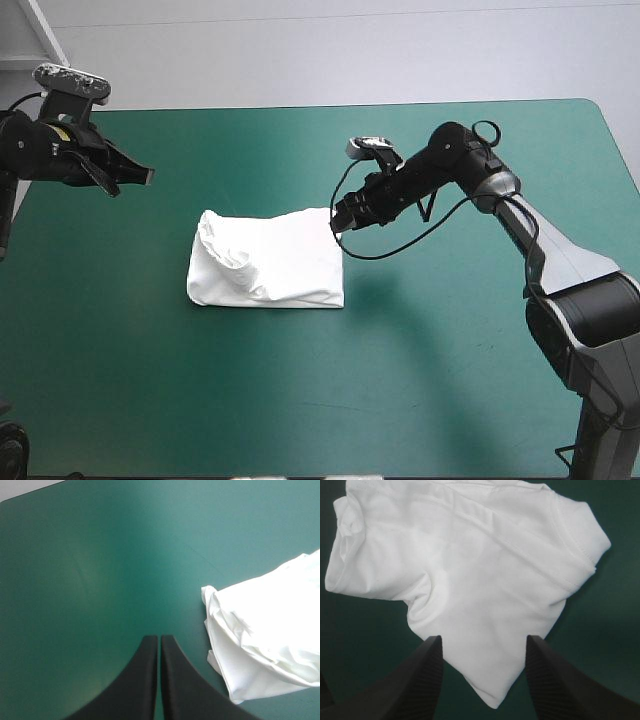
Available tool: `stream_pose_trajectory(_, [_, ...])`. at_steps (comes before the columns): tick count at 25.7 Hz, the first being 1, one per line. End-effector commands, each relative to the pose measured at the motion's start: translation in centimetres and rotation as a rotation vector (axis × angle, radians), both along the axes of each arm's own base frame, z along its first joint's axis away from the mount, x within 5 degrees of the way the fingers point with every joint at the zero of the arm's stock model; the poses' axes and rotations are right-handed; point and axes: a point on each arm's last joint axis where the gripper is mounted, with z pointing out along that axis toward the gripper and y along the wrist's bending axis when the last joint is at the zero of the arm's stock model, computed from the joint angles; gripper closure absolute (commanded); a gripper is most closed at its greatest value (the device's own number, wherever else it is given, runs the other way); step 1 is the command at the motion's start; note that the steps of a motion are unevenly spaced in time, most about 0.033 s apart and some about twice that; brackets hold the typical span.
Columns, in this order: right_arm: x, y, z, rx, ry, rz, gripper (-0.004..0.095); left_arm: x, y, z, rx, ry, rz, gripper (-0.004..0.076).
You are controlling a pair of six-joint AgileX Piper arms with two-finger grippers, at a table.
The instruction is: Fold the cloth
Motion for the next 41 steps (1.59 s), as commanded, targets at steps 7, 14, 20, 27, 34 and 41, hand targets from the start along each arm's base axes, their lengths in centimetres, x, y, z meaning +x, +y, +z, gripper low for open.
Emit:
stream_pose_trajectory(7, [0.7, 0.1, -2.0, 0.106, 0.023, -0.050, 0.0264, -0.1, -0.5, 0.7, -0.043, -0.025, -0.028, 0.0705])
stream_pose_trajectory(14, [0.7, 2.4, -5.9, 0.075, 0.123, -0.004, 0.0288, 0.3, -0.6, 0.4, -0.036, -0.020, -0.035, 0.0705])
stream_pose_trajectory(20, [0.4, 3.5, -6.0, 0.070, 0.106, 0.022, 0.0855, 0.5, -0.5, 0.4, -0.033, -0.027, -0.033, 0.0705])
stream_pose_trajectory(27, [1.6, -4.3, 0.2, -0.324, -0.148, -0.089, 0.0904, 0.5, -0.6, 0.5, -0.038, -0.039, -0.035, 0.0705])
stream_pose_trajectory(34, [1.5, -14.4, 3.0, -0.631, -0.172, -0.300, 0.0904, 0.5, -0.8, 0.6, -0.063, -0.047, -0.050, 0.0705])
stream_pose_trajectory(41, [1.3, -22.6, 3.9, -0.706, -0.132, -0.524, 0.0905, 0.5, -0.9, 0.6, -0.056, -0.048, -0.066, 0.0705])
